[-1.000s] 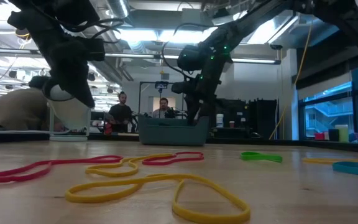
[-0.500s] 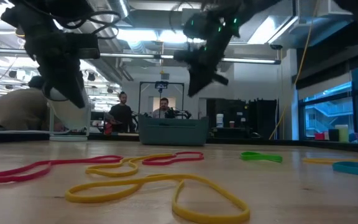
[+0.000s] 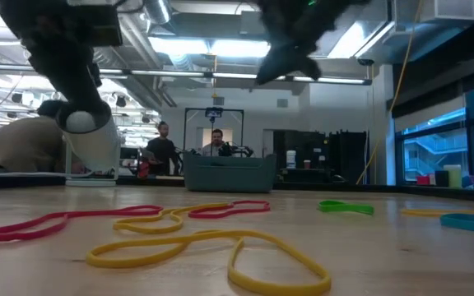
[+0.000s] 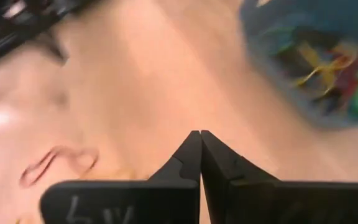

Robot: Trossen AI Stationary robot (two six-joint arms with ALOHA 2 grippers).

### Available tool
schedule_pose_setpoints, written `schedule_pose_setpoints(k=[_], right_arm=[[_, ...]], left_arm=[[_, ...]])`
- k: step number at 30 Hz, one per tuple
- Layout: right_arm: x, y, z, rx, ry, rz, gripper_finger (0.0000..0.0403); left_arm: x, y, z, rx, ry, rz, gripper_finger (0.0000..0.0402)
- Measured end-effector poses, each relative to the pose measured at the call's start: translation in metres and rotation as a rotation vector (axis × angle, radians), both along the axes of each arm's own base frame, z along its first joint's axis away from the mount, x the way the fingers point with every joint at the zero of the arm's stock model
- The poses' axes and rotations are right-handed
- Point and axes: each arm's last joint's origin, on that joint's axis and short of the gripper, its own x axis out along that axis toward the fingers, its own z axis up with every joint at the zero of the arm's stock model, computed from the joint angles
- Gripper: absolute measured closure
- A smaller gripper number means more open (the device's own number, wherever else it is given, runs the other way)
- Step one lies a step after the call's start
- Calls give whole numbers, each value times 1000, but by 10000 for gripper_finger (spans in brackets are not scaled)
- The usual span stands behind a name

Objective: Pick and place rubber bands into bin
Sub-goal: Put the red rubber band into the blue bin

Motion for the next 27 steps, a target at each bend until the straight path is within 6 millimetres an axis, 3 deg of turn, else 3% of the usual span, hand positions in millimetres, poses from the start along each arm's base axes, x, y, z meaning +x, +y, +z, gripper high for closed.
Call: schedule_pose_setpoints(k=[6,12,19,27], right_arm=[[-50,51,-15,113,-38,42,398],[-97,91,-32,73,-26,105,400],[-130,109,-53,82,12,186,401],[-139,115,-62,59,42,244,396]], left_arm=[[9,-20,10,-8,19,-4,400],[35,-44,17,57,169,-45,400],[81,-68,7,49,282,0,400],[123,-91,-12,31,396,67,399]])
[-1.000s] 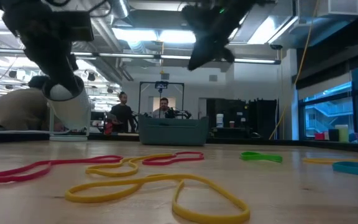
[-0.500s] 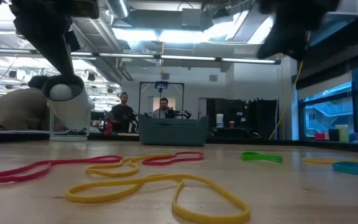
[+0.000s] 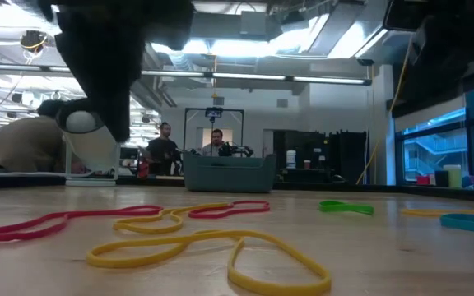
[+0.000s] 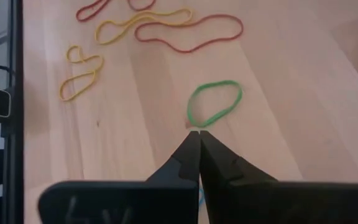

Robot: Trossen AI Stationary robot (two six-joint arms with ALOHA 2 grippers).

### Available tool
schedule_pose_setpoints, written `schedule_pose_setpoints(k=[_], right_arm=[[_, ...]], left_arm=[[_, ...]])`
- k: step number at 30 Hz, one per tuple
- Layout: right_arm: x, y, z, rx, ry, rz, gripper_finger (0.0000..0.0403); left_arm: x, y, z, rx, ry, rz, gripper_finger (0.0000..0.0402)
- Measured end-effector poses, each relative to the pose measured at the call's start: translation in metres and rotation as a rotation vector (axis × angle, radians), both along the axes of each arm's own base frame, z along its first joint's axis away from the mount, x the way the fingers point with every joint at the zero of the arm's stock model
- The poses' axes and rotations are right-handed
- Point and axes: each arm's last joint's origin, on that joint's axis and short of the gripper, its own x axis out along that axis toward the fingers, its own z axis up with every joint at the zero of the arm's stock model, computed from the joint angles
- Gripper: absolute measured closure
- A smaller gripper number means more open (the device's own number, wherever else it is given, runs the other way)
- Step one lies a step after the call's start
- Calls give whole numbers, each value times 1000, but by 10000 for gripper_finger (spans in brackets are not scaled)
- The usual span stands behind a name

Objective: Pick and place rubber bands into bin
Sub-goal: Put the red rubber band into the blue bin

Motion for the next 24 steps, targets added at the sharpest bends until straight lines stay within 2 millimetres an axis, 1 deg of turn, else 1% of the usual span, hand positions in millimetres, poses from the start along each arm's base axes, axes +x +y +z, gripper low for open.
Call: schedule_pose_setpoints(k=[4,11,15,20,24], right_arm=[[-1,3,0,-6,-1,21,400],[-3,6,1,-21,-3,55,396],[-3,6,1,-21,-4,55,395],[-3,6,1,-18,-6,52,394],[-3,6,1,-16,-8,52,394]], left_arm=[[12,-5,-13,-41,51,67,386],[18,-9,-34,-80,110,157,331],[21,-11,-42,-87,113,166,308],[23,-13,-56,-84,157,165,300],[25,-14,-65,-90,185,167,313]])
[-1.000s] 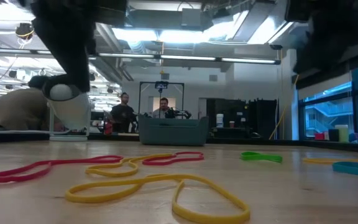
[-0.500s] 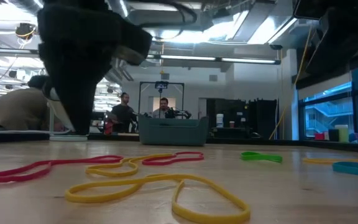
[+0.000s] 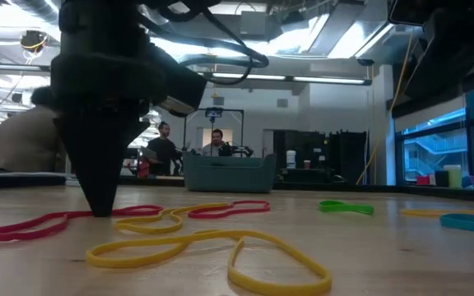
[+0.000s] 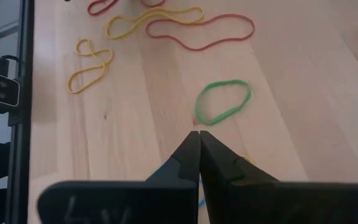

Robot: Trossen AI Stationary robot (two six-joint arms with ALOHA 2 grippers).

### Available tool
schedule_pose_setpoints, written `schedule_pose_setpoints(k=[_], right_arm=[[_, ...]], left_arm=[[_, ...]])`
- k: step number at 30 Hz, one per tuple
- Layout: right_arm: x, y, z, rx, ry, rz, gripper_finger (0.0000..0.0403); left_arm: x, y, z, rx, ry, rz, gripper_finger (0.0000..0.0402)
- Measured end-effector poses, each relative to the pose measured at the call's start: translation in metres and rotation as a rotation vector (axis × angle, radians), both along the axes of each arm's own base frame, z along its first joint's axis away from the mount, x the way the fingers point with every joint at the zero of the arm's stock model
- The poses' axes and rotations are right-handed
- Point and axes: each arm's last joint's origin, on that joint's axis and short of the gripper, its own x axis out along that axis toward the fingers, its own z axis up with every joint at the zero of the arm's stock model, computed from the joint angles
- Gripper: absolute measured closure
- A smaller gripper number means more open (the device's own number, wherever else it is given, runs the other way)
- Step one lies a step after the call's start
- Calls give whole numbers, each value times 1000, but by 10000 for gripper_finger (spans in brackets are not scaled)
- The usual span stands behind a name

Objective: Pick and place rubber bands into bin
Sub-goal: Put the red rubber band into the blue bin

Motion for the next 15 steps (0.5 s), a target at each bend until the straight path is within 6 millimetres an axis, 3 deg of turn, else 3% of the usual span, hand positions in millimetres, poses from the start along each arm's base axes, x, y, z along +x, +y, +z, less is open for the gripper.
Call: schedule_pose_setpoints(k=[5,12,15], right_arm=[[0,0,0,4,-5,-1,394],[1,0,0,4,-6,-1,394],[1,0,1,3,-6,-1,394]], left_arm=[[1,-1,-2,-4,1,13,386],[-8,6,13,2,21,56,398],[-14,14,37,25,-3,79,399]])
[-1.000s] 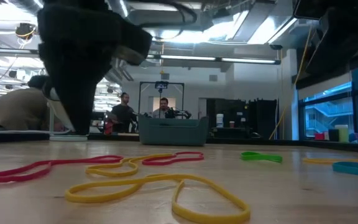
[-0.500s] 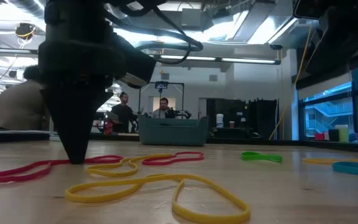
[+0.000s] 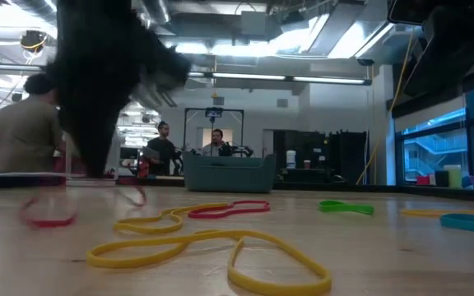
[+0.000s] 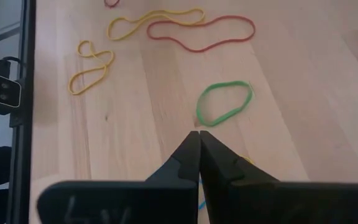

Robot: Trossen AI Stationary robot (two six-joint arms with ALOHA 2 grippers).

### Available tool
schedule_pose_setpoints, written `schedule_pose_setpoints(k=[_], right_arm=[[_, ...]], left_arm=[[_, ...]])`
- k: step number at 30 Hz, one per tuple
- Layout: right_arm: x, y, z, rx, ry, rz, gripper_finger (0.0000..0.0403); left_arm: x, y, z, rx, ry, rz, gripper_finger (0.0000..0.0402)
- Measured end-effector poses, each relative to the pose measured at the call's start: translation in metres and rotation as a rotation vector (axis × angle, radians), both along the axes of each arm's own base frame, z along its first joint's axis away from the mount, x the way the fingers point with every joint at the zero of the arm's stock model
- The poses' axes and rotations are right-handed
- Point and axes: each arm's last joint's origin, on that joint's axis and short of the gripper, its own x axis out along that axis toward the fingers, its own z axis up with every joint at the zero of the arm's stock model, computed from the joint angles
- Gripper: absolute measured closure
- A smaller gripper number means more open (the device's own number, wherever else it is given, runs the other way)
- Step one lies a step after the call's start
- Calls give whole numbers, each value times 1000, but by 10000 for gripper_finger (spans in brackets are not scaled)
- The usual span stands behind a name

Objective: Pick and place rubber bands into bin
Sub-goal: Put the red rubber band into the blue bin

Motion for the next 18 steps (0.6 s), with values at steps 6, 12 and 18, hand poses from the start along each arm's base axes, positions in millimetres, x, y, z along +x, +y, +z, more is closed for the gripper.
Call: schedule_pose_setpoints(k=[6,12,18], right_arm=[[0,0,0,0,-1,1,394],[2,-5,0,-70,0,21,394],[6,-23,-5,-107,10,-101,400]], left_arm=[[-20,26,51,73,-57,40,399],[-34,64,97,192,-206,55,399],[-35,121,120,273,-245,3,399]])
